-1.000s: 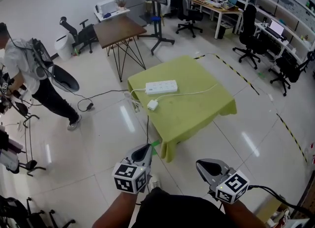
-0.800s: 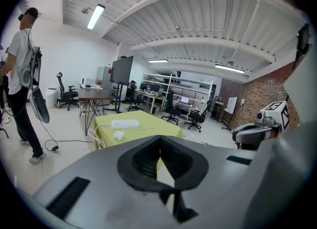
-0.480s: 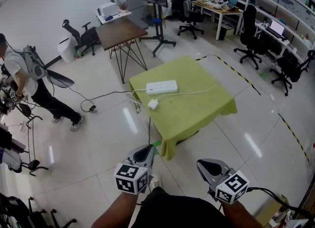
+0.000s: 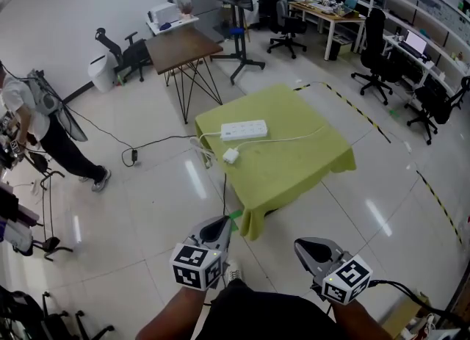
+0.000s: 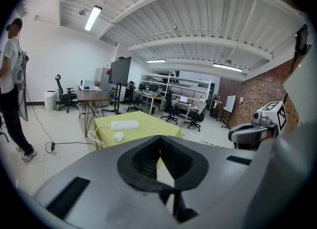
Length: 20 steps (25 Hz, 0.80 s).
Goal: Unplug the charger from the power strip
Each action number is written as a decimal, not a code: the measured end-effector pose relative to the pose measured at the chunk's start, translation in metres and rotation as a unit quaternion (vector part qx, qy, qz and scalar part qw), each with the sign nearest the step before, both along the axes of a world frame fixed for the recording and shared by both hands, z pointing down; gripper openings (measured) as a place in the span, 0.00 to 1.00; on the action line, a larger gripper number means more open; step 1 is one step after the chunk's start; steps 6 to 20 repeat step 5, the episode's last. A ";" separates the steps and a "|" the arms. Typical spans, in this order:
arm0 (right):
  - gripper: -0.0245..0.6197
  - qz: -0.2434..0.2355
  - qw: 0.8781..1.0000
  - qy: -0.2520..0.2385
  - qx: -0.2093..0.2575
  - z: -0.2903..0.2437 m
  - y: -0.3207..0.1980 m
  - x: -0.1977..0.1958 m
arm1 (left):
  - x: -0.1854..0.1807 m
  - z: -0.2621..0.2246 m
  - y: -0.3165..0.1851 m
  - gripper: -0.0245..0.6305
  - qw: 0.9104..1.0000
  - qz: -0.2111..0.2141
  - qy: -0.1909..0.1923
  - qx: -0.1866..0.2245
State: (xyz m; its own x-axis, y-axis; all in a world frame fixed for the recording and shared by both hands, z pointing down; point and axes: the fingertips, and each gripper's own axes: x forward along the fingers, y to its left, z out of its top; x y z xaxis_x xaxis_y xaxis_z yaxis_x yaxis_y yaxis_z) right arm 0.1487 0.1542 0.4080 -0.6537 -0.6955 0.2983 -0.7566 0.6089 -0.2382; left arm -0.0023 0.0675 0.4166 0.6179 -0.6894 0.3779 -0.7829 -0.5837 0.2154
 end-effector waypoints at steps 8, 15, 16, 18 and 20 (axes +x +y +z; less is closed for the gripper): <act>0.04 -0.004 1.000 0.003 -0.003 0.001 -0.002 -0.002 | 0.003 0.000 -0.004 0.05 1.000 0.006 0.000 -0.001; 0.04 -0.004 1.000 0.003 -0.003 0.001 -0.002 -0.002 | 0.003 0.000 -0.004 0.05 1.000 0.006 0.000 -0.001; 0.04 -0.004 1.000 0.003 -0.003 0.001 -0.002 -0.002 | 0.003 0.000 -0.004 0.05 1.000 0.006 0.000 -0.001; 0.04 -0.004 1.000 0.003 -0.003 0.001 -0.002 -0.002 | 0.003 0.000 -0.004 0.05 1.000 0.006 0.000 -0.001; 0.04 -0.004 1.000 0.003 -0.003 0.001 -0.002 -0.002 | 0.003 0.000 -0.004 0.05 1.000 0.006 0.000 -0.001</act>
